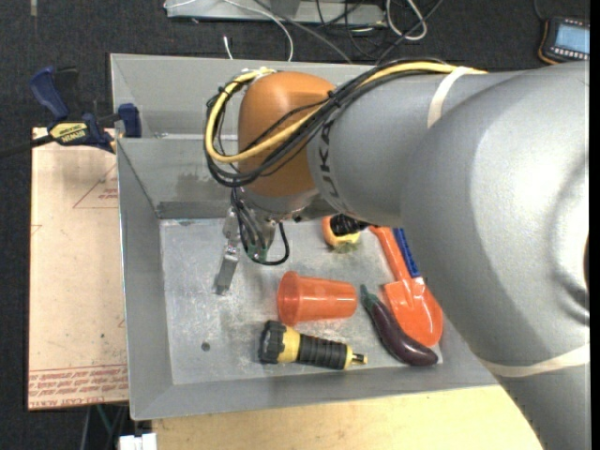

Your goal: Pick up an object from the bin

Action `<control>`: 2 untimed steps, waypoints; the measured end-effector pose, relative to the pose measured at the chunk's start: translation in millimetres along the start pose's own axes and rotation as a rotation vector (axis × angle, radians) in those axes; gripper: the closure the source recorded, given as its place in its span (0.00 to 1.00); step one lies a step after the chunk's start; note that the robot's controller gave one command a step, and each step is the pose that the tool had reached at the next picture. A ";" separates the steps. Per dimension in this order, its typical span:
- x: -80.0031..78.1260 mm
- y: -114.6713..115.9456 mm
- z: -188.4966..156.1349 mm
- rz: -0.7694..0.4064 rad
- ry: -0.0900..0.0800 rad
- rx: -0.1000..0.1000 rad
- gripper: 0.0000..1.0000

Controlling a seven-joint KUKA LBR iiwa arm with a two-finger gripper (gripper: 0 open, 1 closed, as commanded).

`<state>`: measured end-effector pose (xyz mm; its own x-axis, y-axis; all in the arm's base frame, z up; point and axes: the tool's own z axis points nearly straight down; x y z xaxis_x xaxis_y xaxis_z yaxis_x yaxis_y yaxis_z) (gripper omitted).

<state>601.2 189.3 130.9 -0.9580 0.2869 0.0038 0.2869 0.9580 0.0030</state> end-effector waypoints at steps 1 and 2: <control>22.2 -38.1 -42.7 -0.128 -0.021 -0.010 0.00; -47.4 -7.1 -97.3 -0.015 -0.009 -0.006 0.00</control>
Offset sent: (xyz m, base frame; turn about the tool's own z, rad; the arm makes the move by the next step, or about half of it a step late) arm 0.0401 -0.0219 0.0938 -0.0123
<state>644.9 168.5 228.0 -0.9622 0.2723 -0.0057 0.2722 0.9622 0.0090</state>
